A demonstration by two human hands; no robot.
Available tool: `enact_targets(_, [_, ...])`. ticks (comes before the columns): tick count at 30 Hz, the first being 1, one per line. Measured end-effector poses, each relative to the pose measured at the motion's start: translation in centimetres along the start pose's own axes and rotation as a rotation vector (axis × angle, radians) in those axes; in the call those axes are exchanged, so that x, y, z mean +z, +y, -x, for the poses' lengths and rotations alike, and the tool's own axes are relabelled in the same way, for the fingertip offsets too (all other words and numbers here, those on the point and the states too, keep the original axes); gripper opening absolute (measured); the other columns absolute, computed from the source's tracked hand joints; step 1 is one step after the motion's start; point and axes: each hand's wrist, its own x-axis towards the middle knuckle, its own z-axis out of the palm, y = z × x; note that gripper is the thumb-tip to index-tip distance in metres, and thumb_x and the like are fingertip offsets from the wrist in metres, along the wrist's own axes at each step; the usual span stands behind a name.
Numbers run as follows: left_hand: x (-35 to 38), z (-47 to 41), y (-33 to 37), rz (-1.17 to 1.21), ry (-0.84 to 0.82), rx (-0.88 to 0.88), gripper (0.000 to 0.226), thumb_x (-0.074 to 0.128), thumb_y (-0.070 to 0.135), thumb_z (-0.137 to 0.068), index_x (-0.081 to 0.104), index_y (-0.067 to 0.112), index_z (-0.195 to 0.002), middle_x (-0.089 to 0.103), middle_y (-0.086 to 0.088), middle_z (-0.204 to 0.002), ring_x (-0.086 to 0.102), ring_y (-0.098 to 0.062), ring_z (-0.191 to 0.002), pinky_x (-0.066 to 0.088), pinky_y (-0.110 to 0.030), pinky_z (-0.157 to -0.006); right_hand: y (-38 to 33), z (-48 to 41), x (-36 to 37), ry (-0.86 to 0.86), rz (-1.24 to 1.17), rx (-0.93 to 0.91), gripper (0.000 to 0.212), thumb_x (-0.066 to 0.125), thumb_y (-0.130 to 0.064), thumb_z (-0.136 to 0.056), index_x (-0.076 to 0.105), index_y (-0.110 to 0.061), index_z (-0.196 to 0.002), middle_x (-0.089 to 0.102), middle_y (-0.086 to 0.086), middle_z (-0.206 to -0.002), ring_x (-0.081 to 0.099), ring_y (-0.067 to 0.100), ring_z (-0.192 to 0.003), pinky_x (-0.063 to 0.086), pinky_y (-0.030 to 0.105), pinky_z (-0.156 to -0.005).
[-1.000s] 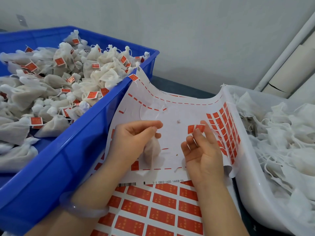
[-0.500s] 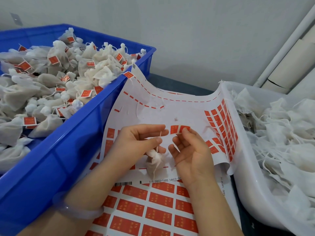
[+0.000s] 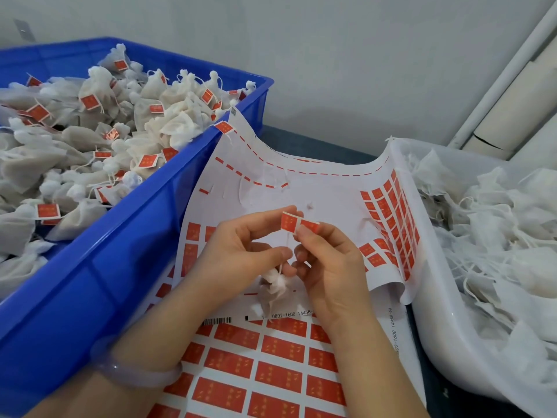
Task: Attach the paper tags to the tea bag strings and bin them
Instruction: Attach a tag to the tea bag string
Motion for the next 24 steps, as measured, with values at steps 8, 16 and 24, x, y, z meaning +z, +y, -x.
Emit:
enact_targets(8, [-0.04,0.13,0.08,-0.046,-0.036,0.045,0.054,0.065,-0.002,-0.081,0.058,0.042,-0.113,0.063,0.03,-0.111,0.067,0.0,-0.091,0.051,-0.012,-0.066,0.26,-0.04,-0.12,0.028,0.131,-0.018,0.018,0.075,-0.029,-0.066,0.068,-0.015,-0.076,0.061,0.001,-0.063,0.053,0.014,-0.056,0.048,0.028,-0.053])
enact_targets(16, [-0.08,0.05,-0.05,-0.058,-0.053,0.043,0.056,0.066,-0.003,-0.08,0.057,0.043,-0.112,0.064,0.029,-0.109,0.066,0.002,-0.091,0.051,-0.011,-0.067,0.36,0.02,-0.23,0.03,0.177,-0.017,0.013,0.073,-0.028,-0.069,0.071,-0.017,-0.077,0.064,0.002,-0.065,0.054,0.01,-0.054,0.049,0.024,-0.053])
enact_targets(24, [0.02,0.17,-0.05,-0.059,-0.059,0.045,0.058,0.065,-0.005,-0.08,0.057,0.043,-0.112,0.063,0.03,-0.109,0.068,-0.004,-0.086,0.051,-0.011,-0.065,0.5,0.04,-0.21,0.044,0.194,-0.008,0.014,0.071,-0.03,-0.069,0.071,-0.018,-0.077,0.065,0.003,-0.068,0.056,0.015,-0.06,0.049,0.025,-0.054])
